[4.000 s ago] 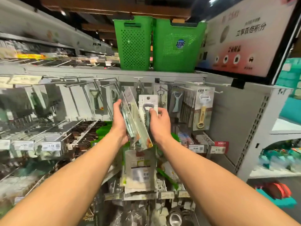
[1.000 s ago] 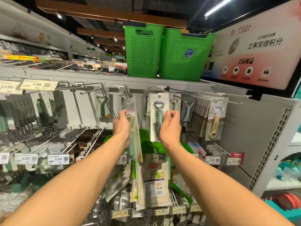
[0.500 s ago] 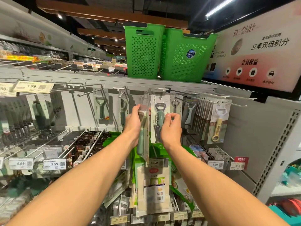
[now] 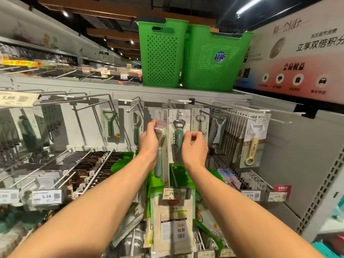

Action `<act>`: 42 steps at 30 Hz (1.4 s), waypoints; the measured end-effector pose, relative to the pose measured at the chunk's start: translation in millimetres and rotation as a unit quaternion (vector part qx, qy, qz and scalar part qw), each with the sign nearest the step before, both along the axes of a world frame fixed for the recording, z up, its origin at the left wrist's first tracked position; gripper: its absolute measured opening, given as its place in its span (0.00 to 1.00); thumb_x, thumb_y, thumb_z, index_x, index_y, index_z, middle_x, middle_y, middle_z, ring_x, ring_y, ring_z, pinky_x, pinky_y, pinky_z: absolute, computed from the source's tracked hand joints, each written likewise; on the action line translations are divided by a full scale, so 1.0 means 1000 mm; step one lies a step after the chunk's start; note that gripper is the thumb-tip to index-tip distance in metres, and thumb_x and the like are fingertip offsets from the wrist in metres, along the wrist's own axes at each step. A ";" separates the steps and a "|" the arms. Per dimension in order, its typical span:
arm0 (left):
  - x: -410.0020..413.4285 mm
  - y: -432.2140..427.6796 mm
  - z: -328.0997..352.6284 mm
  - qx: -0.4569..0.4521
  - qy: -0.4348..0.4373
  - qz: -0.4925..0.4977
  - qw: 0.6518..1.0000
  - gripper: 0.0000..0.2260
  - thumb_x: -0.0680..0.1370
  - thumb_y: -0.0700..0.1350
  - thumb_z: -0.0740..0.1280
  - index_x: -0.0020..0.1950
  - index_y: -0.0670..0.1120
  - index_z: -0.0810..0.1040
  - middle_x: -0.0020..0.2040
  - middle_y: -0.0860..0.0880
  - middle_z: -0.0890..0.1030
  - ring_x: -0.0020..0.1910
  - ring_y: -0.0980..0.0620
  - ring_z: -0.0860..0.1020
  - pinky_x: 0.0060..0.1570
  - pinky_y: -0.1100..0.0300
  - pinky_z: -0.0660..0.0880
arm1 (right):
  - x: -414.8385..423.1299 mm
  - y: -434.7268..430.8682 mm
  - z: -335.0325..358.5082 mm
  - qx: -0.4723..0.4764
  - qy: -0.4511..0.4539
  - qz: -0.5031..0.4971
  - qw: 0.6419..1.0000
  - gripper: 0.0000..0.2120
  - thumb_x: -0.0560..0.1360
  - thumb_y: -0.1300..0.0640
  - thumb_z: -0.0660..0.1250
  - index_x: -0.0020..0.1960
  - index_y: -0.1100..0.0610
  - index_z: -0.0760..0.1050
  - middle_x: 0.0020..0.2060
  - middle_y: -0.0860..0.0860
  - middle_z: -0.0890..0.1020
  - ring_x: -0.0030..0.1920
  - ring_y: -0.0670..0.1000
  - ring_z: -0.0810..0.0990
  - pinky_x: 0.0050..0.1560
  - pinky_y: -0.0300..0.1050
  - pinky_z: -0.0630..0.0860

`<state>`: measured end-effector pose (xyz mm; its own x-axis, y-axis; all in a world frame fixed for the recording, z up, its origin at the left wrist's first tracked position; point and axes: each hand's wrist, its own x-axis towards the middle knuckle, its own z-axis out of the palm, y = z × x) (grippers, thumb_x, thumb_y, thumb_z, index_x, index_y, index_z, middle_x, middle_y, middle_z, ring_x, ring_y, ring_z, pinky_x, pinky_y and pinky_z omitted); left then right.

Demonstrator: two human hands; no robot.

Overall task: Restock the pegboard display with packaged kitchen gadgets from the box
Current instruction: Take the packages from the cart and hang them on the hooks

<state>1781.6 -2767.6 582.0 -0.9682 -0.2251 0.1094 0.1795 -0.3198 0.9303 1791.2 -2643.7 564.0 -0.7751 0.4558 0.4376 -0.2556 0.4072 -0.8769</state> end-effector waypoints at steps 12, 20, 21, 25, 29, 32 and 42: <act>-0.033 0.002 -0.002 -0.003 -0.019 0.000 1.000 0.22 0.83 0.62 0.62 0.56 0.45 0.85 0.45 0.46 0.87 0.47 0.46 0.84 0.61 0.45 0.79 | -0.037 0.004 -0.002 0.015 -0.033 0.036 0.999 0.13 0.82 0.38 0.58 0.52 0.46 0.73 0.47 0.48 0.82 0.49 0.52 0.80 0.50 0.52 0.76; -0.041 -0.002 -0.008 -0.019 -0.027 -0.009 0.999 0.27 0.83 0.62 0.62 0.60 0.39 0.84 0.42 0.46 0.85 0.40 0.48 0.82 0.52 0.51 0.77 | -0.046 0.003 -0.004 0.012 0.006 0.080 0.997 0.10 0.84 0.45 0.60 0.54 0.51 0.72 0.43 0.47 0.80 0.43 0.45 0.77 0.42 0.44 0.71; -0.042 -0.003 -0.009 -0.023 -0.028 -0.010 0.999 0.27 0.83 0.61 0.62 0.61 0.38 0.84 0.44 0.45 0.85 0.40 0.49 0.82 0.51 0.52 0.78 | -0.046 0.003 -0.004 0.006 0.011 0.079 0.997 0.09 0.85 0.46 0.61 0.54 0.51 0.73 0.42 0.47 0.80 0.42 0.43 0.77 0.41 0.41 0.69; -0.046 -0.004 -0.010 -0.023 -0.028 -0.014 0.999 0.28 0.80 0.64 0.64 0.60 0.40 0.84 0.46 0.44 0.87 0.43 0.47 0.83 0.57 0.46 0.80 | -0.050 -0.001 -0.005 -0.043 0.011 0.076 0.996 0.07 0.84 0.48 0.62 0.55 0.51 0.73 0.42 0.45 0.79 0.42 0.41 0.75 0.43 0.38 0.68; -0.054 -0.001 -0.012 -0.041 -0.021 -0.015 0.999 0.28 0.81 0.63 0.63 0.60 0.40 0.85 0.54 0.40 0.87 0.46 0.46 0.84 0.59 0.48 0.79 | -0.064 -0.010 -0.008 -0.088 0.017 0.074 0.993 0.05 0.84 0.49 0.62 0.55 0.50 0.72 0.47 0.47 0.80 0.47 0.46 0.78 0.48 0.42 0.70; -0.071 0.000 -0.014 -0.045 -0.017 -0.008 0.999 0.30 0.79 0.66 0.63 0.61 0.41 0.85 0.54 0.41 0.87 0.48 0.46 0.85 0.58 0.50 0.79 | -0.088 -0.014 -0.008 -0.126 0.028 0.084 0.988 0.03 0.84 0.52 0.63 0.55 0.50 0.71 0.44 0.44 0.78 0.43 0.41 0.76 0.44 0.38 0.69; -0.156 -0.003 -0.016 -0.033 -0.019 -0.013 0.999 0.35 0.68 0.71 0.65 0.57 0.44 0.87 0.51 0.40 0.87 0.49 0.44 0.83 0.68 0.35 0.75 | -0.186 -0.020 -0.004 -0.190 -0.032 0.068 0.979 0.07 0.83 0.54 0.65 0.59 0.55 0.73 0.51 0.54 0.81 0.47 0.52 0.77 0.35 0.31 0.66</act>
<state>1625.6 -2770.2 566.4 -0.9773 -0.1938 0.0858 0.1356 -0.2607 0.9558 1605.5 -2663.7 560.0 -0.8606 0.4662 0.2052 -0.2247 0.0141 -0.9743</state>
